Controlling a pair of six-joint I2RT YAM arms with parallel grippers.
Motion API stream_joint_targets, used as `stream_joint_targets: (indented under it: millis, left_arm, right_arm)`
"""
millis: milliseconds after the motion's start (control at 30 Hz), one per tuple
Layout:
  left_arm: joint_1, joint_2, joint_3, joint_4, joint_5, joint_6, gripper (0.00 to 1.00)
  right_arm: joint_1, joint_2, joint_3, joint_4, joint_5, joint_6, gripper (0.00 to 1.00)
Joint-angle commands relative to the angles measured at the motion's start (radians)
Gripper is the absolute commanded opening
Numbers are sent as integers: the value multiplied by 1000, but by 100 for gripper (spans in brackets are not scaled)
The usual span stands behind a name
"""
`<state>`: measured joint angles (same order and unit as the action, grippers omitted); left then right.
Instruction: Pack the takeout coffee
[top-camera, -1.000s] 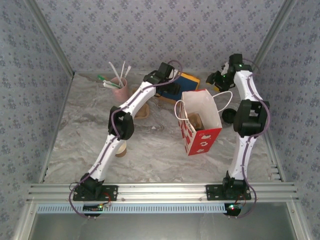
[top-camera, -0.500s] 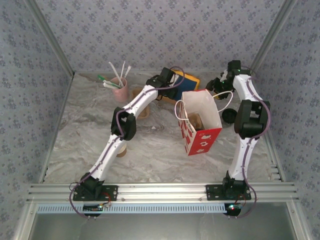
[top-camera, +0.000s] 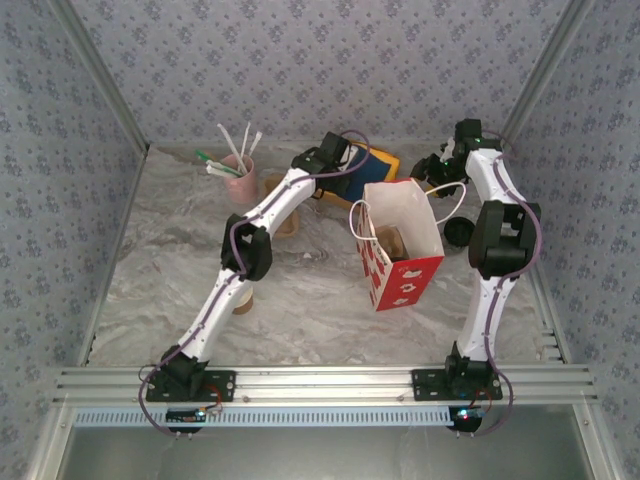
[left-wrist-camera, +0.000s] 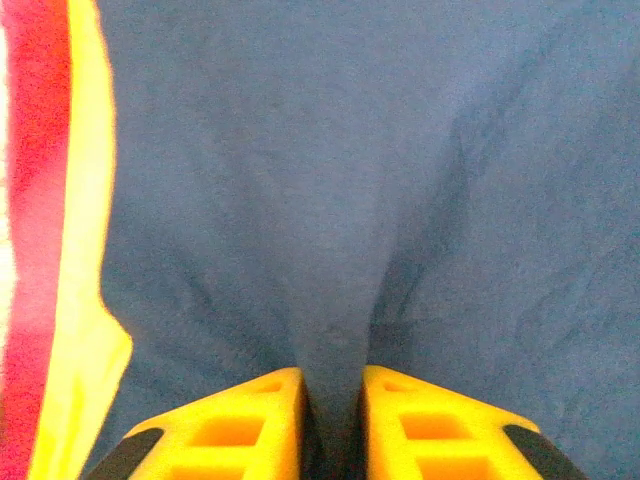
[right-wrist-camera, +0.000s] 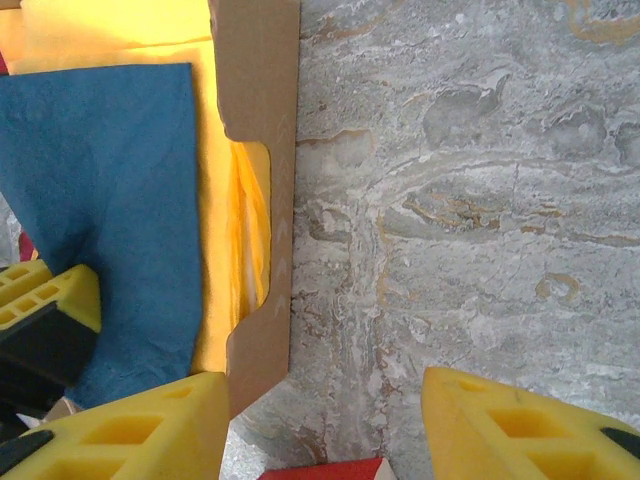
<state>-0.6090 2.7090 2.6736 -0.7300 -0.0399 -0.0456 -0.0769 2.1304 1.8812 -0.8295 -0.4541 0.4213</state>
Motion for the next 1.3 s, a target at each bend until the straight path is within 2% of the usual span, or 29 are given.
stream_joint_targets:
  millis: [0,100,233,300,533,900,1033,1200,1267]
  left_arm:
    - [-5,-122,45,-11,-8,-3,16]
    - [-6,-136,43,-17,-2,-8,11]
    - [-12,-143,43,-25,-5,-10,11]
    - [-11,-149,45,-32,-5,-13,0]
    - [-12,-223,42,-84,-23,-44,0]
    - [-25,-439,-4,-175,-121,-81,0]
    - [-73,-530,-26,-175,-212,-25,0]
    - [-178,-616,-40,-164,-306,45,0]
    - [-239,-638,-47,-163,-399,74,0]
  right_arm:
    - [2,-59,-10,-3,23,-3,54]
    - [-1,-70,-26,4,23,-3,55]
    - [0,-78,-39,8,23,-3,54]
    - [0,-83,-43,10,22,-3,55]
    - [7,-138,-49,7,32,2,54]
    - [-28,-372,-169,15,196,36,56]
    - [-42,-478,-230,12,244,45,57]
    - [-57,-616,-294,-1,316,58,57]
    - [-61,-672,-315,-11,338,65,57]
